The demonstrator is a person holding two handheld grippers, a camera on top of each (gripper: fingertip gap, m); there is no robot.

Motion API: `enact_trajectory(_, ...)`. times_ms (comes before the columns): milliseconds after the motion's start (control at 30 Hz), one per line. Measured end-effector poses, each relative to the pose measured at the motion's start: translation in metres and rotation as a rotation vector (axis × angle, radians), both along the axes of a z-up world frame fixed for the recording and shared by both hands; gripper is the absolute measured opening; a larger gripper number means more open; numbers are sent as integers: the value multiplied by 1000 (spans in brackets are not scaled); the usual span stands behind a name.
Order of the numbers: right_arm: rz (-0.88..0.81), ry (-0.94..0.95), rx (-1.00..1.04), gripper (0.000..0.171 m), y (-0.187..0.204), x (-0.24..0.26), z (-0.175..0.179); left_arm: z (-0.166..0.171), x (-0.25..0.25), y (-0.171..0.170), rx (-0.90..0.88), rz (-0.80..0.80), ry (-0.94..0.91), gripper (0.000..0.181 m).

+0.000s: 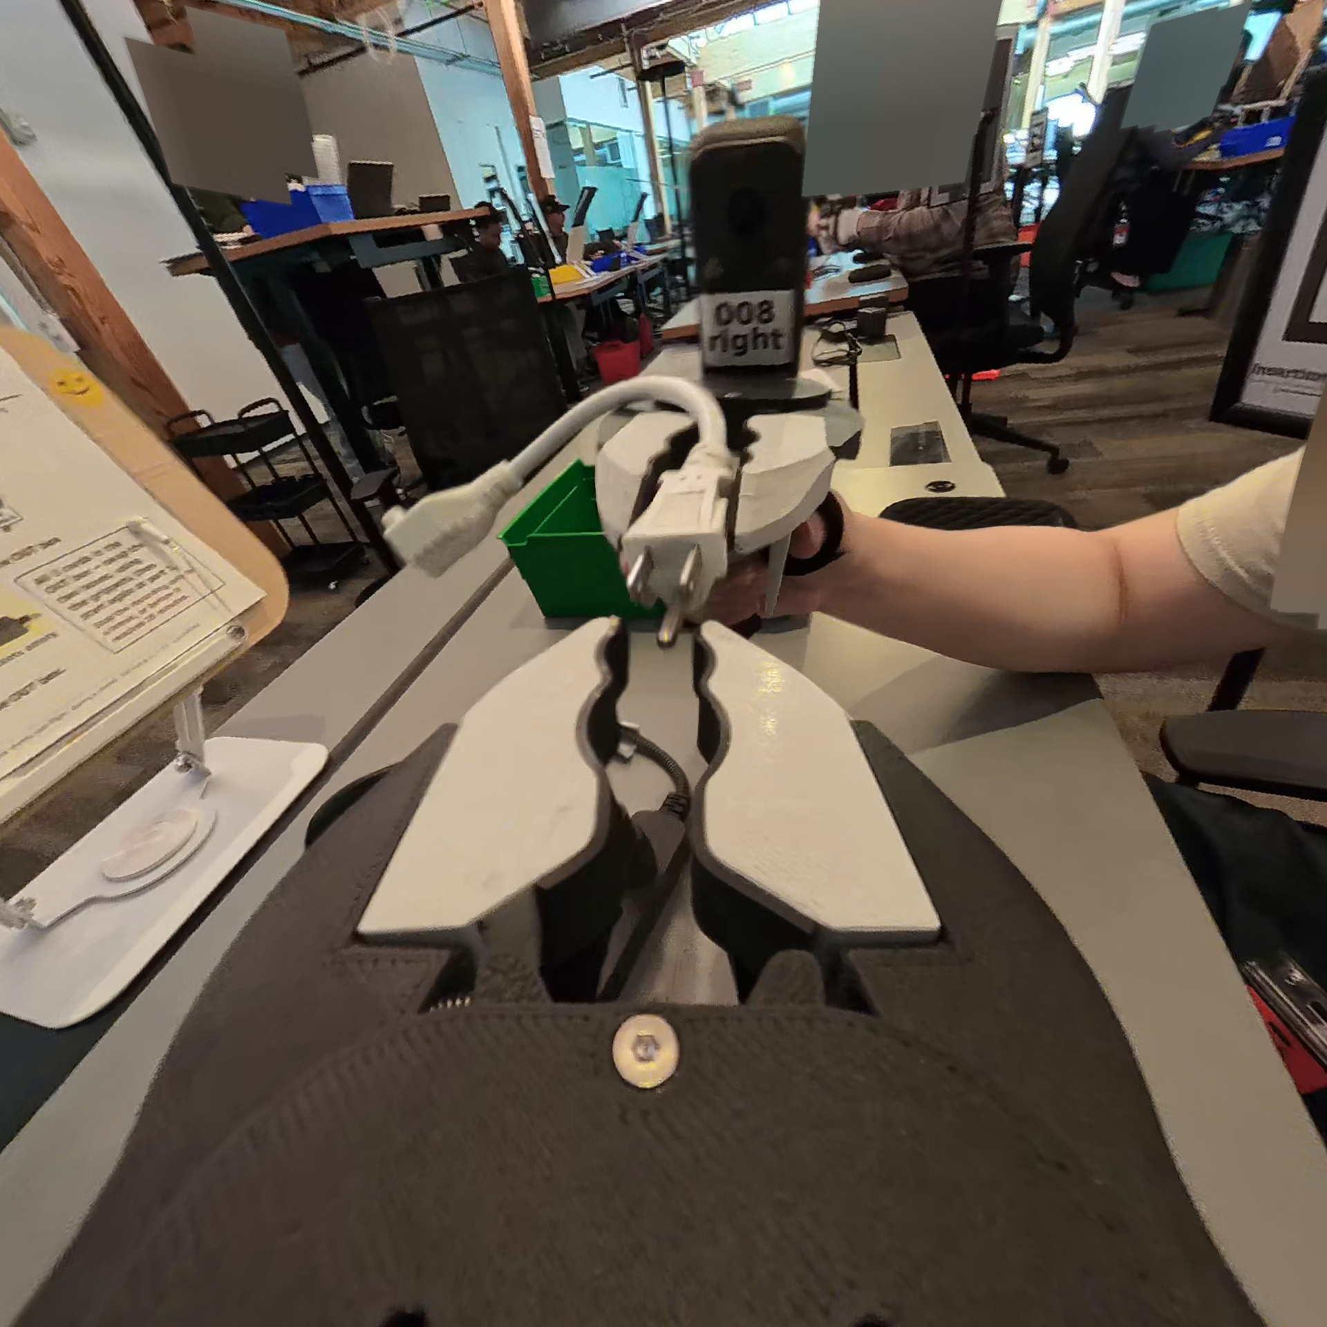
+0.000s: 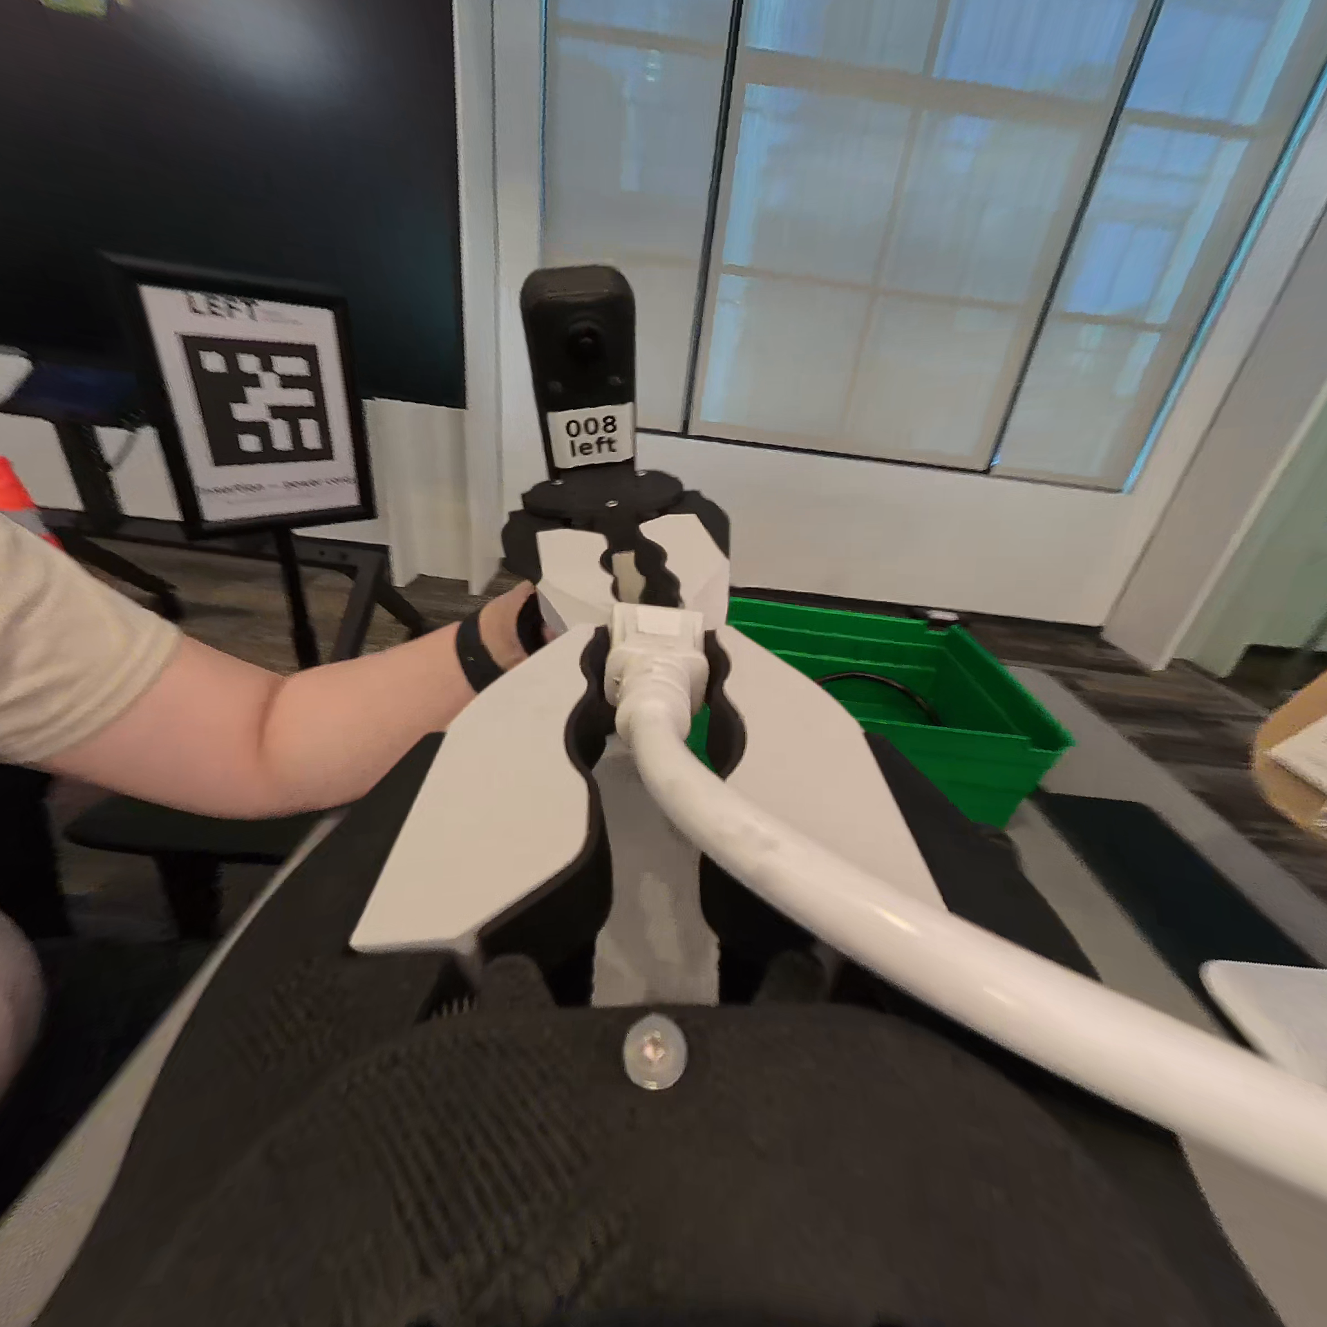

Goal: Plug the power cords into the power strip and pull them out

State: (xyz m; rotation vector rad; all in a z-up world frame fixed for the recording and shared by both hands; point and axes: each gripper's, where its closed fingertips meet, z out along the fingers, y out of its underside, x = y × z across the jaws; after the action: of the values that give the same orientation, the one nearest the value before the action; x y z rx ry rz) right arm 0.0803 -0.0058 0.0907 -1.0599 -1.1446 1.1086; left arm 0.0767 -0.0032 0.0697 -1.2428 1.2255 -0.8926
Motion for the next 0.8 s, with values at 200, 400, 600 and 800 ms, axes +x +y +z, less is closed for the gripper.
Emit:
enact_trajectory(200,-180,22,298,26,19,24,-7,-80,-25,58,-131,223,103,53)
enact_trajectory(400,-358,-79,557,26,29,30,-19,-165,-15,85,-309,241,282,61)
enact_trajectory(600,-428,-103,599,26,38,38,-26,-213,-7,86,-292,221,519,74)
enact_trajectory(800,-292,-201,468,26,33,24,-49,-226,-3,82,-300,135,623,51)
